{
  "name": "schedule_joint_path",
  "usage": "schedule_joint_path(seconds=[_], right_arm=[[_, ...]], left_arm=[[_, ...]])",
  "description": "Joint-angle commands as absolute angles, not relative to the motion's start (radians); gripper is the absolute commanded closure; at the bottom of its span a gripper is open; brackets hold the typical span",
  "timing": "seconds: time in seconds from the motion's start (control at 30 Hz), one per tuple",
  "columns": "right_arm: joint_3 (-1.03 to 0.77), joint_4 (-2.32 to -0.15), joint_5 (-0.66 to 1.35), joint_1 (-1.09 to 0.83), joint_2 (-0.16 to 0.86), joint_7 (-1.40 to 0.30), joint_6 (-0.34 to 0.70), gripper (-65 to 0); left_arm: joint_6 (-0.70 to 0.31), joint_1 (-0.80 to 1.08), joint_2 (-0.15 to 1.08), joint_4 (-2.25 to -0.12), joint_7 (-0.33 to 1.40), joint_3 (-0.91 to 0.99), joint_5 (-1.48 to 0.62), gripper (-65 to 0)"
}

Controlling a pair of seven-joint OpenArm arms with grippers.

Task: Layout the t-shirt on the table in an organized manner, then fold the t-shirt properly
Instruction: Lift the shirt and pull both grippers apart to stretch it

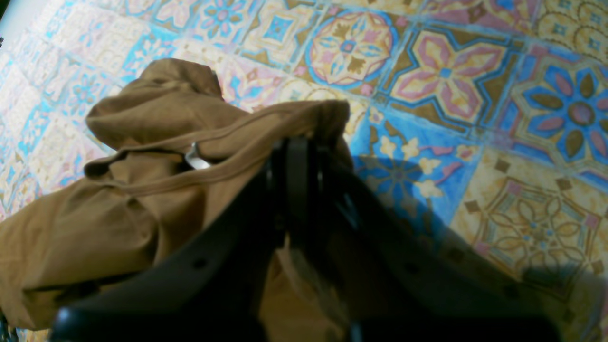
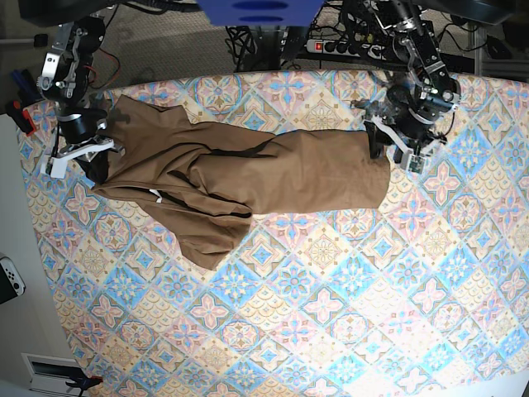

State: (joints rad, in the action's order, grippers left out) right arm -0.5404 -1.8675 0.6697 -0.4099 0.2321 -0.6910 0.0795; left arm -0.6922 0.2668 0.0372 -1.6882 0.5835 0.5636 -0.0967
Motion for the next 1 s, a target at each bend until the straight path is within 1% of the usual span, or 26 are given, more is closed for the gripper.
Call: schedule_joint_path(seconds=[0.0, 0.1, 0.17, 0.2, 0.23, 0.3, 0.33, 0.4, 0.47, 0.53, 0.67, 0.8, 0.9, 0.97], right_arm=[[-0.544, -1.885, 0.677, -0.406, 0.245, -0.665, 0.087, 0.0], [-0.544, -1.885, 0.677, -0.406, 0.245, -0.665, 0.087, 0.0], [-0.544, -1.885, 0.677, -0.406, 0.245, -0.665, 0.087, 0.0], [-0.544, -1.885, 0.677, -0.406, 0.245, -0.665, 0.087, 0.0], [-0.544, -1.885, 0.677, -0.406, 0.245, -0.665, 0.087, 0.0], [-0.544, -1.885, 0.677, -0.406, 0.245, -0.665, 0.087, 0.0], [-0.544, -1.885, 0.677, -0.406, 0.245, -0.665, 0.087, 0.0], [-0.544, -1.885, 0.679, -0.406, 0.245, -0.665, 0.087, 0.0], [-0.544, -1.885, 0.679, -0.406, 0.245, -0.665, 0.087, 0.0], [-0.544, -1.885, 0.679, -0.406, 0.245, -0.665, 0.087, 0.0], [-0.544, -1.886, 0.679, -0.406, 0.245, -0.665, 0.087, 0.0], [-0.545, -1.888, 0.677, -0.381, 0.248, -0.665, 0.087, 0.0], [-0.545, -1.910, 0.677, -0.325, 0.248, -0.665, 0.087, 0.0], [-0.549, -1.922, 0.676, -0.308, 0.248, -0.665, 0.087, 0.0]], left_arm=[[-0.698, 0.262, 0.047, -1.699, 0.564, 0.549, -0.114, -30.5], [-0.698, 0.262, 0.044, -1.695, 0.564, 0.538, -0.116, -30.1], [-0.698, 0.262, 0.041, -1.695, 0.564, 0.536, -0.117, -26.1], [-0.698, 0.262, 0.038, -1.695, 0.564, 0.533, -0.117, -21.5], [-0.698, 0.262, 0.030, -1.695, 0.564, 0.522, -0.117, -15.6], [-0.698, 0.262, 0.022, -1.699, 0.564, 0.499, -0.111, -2.3], [-0.698, 0.262, 0.019, -1.701, 0.565, 0.492, -0.111, 0.0], [-0.698, 0.262, 0.007, -1.701, 0.567, 0.490, -0.110, 0.0], [-0.698, 0.262, 0.008, -1.724, 0.611, 0.475, -0.113, 0.0], [-0.698, 0.259, 0.007, -1.793, 0.694, 0.476, -0.122, 0.0], [-0.698, 0.243, -0.005, -1.974, 0.780, 0.478, -0.148, 0.0], [-0.698, 0.166, -0.008, -2.083, 0.889, 0.510, -0.162, 0.0], [-0.698, 0.077, -0.010, -2.097, 1.007, 0.568, -0.165, 0.0], [-0.698, 0.013, -0.010, -2.097, 1.087, 0.647, -0.165, 0.0]])
